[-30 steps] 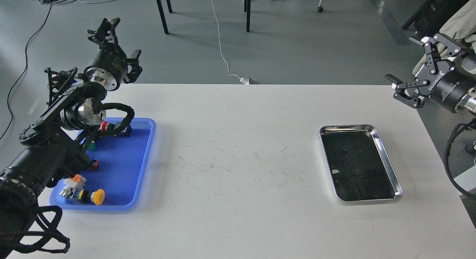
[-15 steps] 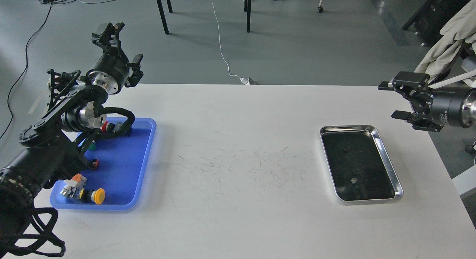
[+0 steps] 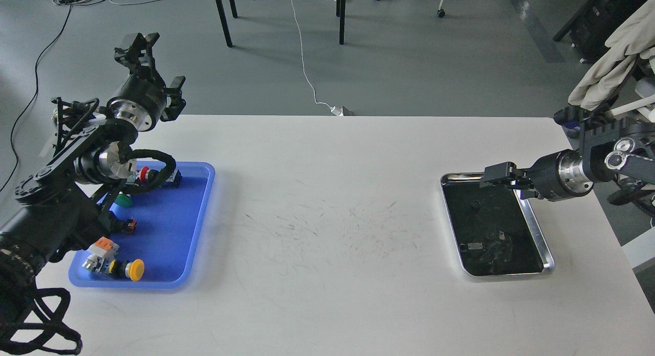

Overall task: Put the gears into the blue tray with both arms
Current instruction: 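Lower the right gripper into the steel tray and grasp a small black part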

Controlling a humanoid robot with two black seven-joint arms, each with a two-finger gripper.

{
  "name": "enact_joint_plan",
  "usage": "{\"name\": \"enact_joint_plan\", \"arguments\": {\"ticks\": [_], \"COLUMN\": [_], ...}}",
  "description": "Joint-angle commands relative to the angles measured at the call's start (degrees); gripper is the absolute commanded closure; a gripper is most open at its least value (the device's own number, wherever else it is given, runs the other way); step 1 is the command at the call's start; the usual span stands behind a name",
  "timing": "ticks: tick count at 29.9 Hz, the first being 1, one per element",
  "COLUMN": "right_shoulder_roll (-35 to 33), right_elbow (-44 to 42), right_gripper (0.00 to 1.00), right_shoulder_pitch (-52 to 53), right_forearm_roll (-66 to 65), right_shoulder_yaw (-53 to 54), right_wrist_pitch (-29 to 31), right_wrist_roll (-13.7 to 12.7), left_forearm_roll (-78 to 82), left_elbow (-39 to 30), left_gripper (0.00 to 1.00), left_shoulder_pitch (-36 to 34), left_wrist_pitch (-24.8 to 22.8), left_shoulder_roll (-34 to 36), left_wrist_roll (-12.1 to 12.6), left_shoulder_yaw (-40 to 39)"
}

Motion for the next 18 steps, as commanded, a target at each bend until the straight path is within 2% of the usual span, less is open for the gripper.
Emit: {"name": "enact_joint_plan", "arguments": {"ticks": [1, 6, 18], "right_shoulder_roll": [4.10, 9.73, 17.47], "right_elbow": [-2.84, -6.53, -11.72], "right_gripper": [0.05, 0.06, 0.07], "right_shoulder_pitch": [0.13, -0.13, 0.22], "right_forearm_roll": [-0.85, -1.73, -2.08], "right_shoulder_yaw": [-1.87, -4.69, -11.10], "right_wrist_pitch": [-0.08, -0.08, 0.09], "right_wrist_roll": [-0.13, -0.22, -0.14], "left_forearm_roll": [-0.02, 0.06, 0.06], "left_elbow": [0.26, 0.35, 0.35], "left_gripper": [0.02, 0.02, 0.02], "left_shoulder_pitch": [0.02, 0.11, 0.11], "left_wrist_pitch": [-0.09, -0.18, -0.18], "left_shoulder_roll": [0.57, 0.92, 1.36], "left_wrist_roll": [0.00, -0.08, -0.08], "left_shoulder_yaw": [0.00, 0.00, 0.00]}}
